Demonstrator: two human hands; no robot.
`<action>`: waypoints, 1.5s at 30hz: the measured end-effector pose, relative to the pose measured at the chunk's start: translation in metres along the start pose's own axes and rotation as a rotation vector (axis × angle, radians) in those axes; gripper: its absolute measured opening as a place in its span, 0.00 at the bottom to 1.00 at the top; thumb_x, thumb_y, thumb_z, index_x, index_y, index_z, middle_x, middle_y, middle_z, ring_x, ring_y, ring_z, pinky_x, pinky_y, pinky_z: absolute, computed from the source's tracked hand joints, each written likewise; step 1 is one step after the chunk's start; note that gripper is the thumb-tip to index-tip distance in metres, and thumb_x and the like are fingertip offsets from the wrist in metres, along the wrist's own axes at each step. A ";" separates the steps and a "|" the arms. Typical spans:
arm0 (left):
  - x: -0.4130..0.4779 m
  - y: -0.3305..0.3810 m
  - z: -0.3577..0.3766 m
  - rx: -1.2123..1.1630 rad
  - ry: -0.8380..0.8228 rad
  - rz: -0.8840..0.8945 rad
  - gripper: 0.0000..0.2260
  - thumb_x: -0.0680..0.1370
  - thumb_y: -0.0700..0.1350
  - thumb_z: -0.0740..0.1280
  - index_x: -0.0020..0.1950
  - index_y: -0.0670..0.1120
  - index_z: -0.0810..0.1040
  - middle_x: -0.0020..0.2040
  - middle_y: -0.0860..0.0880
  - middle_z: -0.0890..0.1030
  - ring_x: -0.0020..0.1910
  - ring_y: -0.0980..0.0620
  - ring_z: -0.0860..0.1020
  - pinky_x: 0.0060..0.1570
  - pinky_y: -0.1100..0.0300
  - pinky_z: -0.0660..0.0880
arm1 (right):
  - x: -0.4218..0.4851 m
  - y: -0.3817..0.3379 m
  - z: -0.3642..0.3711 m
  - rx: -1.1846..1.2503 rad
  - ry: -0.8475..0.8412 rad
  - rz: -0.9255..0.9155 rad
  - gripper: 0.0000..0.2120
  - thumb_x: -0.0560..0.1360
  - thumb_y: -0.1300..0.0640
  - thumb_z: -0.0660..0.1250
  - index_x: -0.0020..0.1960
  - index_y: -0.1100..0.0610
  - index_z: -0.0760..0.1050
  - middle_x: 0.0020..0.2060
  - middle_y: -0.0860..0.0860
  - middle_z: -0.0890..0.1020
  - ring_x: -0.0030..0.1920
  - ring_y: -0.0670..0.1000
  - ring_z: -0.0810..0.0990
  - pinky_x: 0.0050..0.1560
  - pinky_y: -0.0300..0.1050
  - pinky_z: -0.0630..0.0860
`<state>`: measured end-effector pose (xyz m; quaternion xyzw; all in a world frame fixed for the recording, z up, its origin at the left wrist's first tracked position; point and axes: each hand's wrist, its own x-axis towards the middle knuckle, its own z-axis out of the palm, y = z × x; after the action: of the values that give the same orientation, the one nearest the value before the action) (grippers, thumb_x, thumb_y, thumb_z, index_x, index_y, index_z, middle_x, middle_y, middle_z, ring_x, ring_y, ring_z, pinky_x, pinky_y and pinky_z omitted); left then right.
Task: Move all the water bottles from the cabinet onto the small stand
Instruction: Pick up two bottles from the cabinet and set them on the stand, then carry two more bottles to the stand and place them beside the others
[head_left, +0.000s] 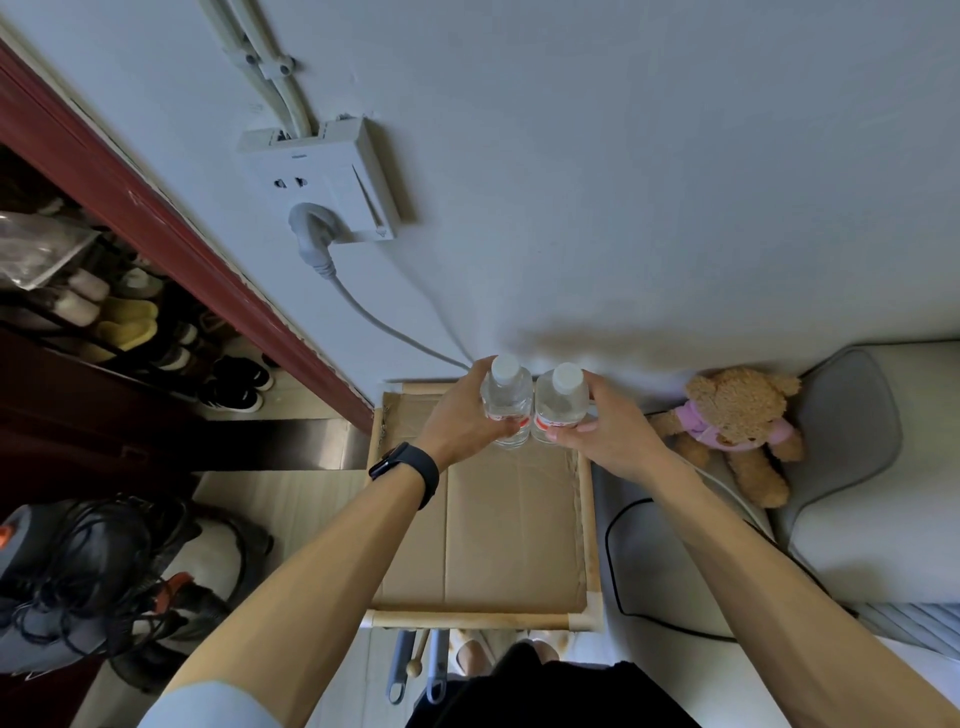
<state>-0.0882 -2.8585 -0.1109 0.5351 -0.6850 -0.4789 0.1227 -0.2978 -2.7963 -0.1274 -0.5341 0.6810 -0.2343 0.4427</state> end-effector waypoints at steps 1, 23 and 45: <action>0.000 -0.001 0.000 0.000 0.003 -0.002 0.37 0.71 0.47 0.77 0.74 0.55 0.61 0.64 0.54 0.75 0.63 0.52 0.74 0.59 0.57 0.71 | -0.001 0.001 0.001 0.019 0.001 0.003 0.40 0.63 0.36 0.76 0.71 0.41 0.64 0.62 0.36 0.75 0.56 0.40 0.78 0.61 0.50 0.77; -0.119 -0.120 -0.015 0.470 -0.063 -0.265 0.18 0.78 0.52 0.63 0.69 0.56 0.72 0.70 0.52 0.72 0.65 0.49 0.73 0.61 0.52 0.73 | -0.086 -0.028 0.079 -0.541 -0.239 -0.042 0.19 0.82 0.50 0.58 0.73 0.47 0.68 0.70 0.47 0.73 0.69 0.51 0.70 0.67 0.45 0.66; -0.746 -0.128 0.048 0.447 1.137 -1.339 0.16 0.80 0.54 0.59 0.67 0.56 0.74 0.64 0.52 0.78 0.62 0.47 0.75 0.60 0.53 0.71 | -0.359 -0.282 0.387 -0.550 -0.836 -1.545 0.20 0.77 0.43 0.58 0.64 0.47 0.77 0.60 0.46 0.81 0.64 0.52 0.76 0.66 0.51 0.71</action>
<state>0.2538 -2.1946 0.0207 0.9887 -0.1434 0.0305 0.0316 0.1923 -2.4910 0.0304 -0.9683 -0.0489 -0.0827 0.2307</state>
